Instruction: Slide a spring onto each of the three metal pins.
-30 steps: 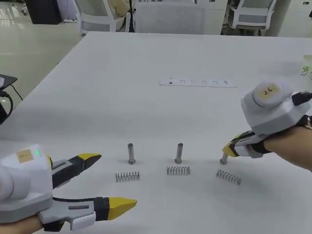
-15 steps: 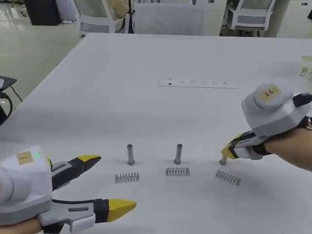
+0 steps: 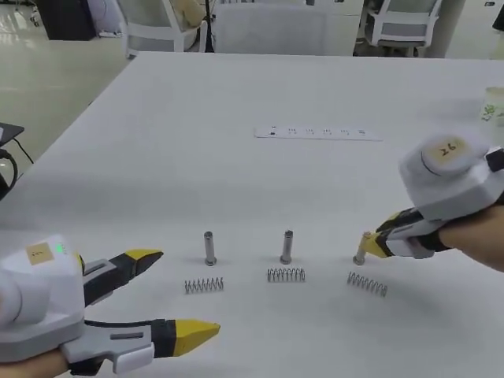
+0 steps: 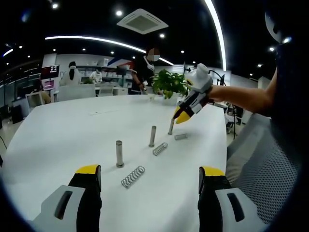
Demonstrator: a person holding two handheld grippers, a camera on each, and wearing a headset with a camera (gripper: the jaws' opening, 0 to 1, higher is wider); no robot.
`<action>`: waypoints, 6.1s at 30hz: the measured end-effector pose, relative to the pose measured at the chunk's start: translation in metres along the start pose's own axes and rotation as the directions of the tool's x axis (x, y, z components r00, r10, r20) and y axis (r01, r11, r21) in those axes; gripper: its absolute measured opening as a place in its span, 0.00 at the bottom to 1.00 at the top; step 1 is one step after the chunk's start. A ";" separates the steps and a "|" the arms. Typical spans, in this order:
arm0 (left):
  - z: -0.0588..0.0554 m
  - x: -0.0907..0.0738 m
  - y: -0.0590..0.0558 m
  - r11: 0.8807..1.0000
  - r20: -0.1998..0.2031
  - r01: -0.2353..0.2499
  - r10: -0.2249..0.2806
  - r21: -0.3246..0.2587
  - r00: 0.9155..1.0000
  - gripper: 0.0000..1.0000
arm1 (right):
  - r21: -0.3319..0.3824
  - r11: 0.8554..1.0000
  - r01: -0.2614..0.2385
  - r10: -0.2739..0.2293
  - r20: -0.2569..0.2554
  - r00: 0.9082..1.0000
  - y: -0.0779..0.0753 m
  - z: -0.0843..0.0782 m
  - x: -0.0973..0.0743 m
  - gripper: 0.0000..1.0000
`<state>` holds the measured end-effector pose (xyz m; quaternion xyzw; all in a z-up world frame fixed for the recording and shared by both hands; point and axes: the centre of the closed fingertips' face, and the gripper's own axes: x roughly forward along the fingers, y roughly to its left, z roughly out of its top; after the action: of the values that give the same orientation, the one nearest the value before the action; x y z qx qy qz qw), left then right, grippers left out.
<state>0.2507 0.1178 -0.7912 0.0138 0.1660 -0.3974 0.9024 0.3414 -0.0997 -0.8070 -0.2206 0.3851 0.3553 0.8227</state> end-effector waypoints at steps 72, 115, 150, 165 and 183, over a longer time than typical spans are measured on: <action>-0.003 -0.005 -0.003 1.000 0.014 -0.010 0.010 -0.019 1.000 0.76 | -0.155 0.971 -0.181 0.160 -0.137 0.977 0.049 -0.013 0.022 0.08; 0.094 0.034 -0.052 0.961 0.092 0.256 -0.266 0.103 0.960 0.62 | -0.056 0.973 -0.224 0.227 0.406 0.885 0.089 0.122 -0.074 0.08; 0.126 0.074 -0.070 0.930 0.209 0.359 -0.336 -0.083 0.918 0.19 | -0.051 0.963 -0.264 0.255 0.485 0.836 0.107 0.146 -0.079 0.08; 0.129 0.080 -0.072 0.926 0.243 0.359 -0.323 -0.117 0.915 0.06 | -0.044 0.962 -0.269 0.255 0.494 0.831 0.109 0.145 -0.078 0.08; 0.116 0.078 -0.070 0.946 0.130 0.311 -0.321 0.094 0.938 0.04 | -0.065 0.958 -0.278 0.277 0.449 0.850 0.114 0.135 -0.078 0.08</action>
<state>0.2829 -0.0040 -0.6987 -0.0091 0.0860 -0.5430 0.8353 0.2842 0.0279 -0.6735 -0.0728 0.2108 0.5114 0.8299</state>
